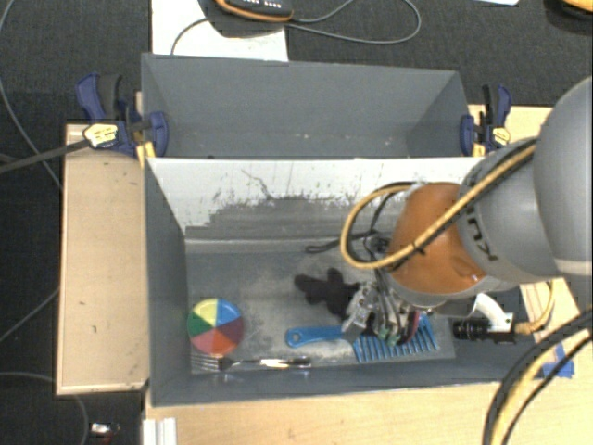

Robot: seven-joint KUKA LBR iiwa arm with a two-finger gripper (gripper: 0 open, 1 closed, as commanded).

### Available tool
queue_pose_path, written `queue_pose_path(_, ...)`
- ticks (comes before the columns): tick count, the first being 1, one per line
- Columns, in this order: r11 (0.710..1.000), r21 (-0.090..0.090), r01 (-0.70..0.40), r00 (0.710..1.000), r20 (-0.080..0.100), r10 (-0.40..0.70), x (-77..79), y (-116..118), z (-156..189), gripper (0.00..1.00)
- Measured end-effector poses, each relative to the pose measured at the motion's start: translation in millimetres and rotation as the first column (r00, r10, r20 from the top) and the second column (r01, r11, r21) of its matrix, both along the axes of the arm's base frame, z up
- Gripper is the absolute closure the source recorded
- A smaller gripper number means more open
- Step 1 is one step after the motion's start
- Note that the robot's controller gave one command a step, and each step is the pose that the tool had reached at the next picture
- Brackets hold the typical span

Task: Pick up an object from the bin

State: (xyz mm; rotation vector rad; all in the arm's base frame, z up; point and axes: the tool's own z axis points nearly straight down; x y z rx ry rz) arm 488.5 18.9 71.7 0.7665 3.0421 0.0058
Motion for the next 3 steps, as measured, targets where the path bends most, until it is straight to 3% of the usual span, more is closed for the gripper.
queue_pose_path(2, 1.000, 0.000, 0.002, 1.000, 0.000, -0.002, 0.0, 0, 0, 1.00)
queue_pose_path(3, 0.999, -0.001, 0.036, 0.999, -0.005, -0.036, 0.2, 5, 67, 1.00)
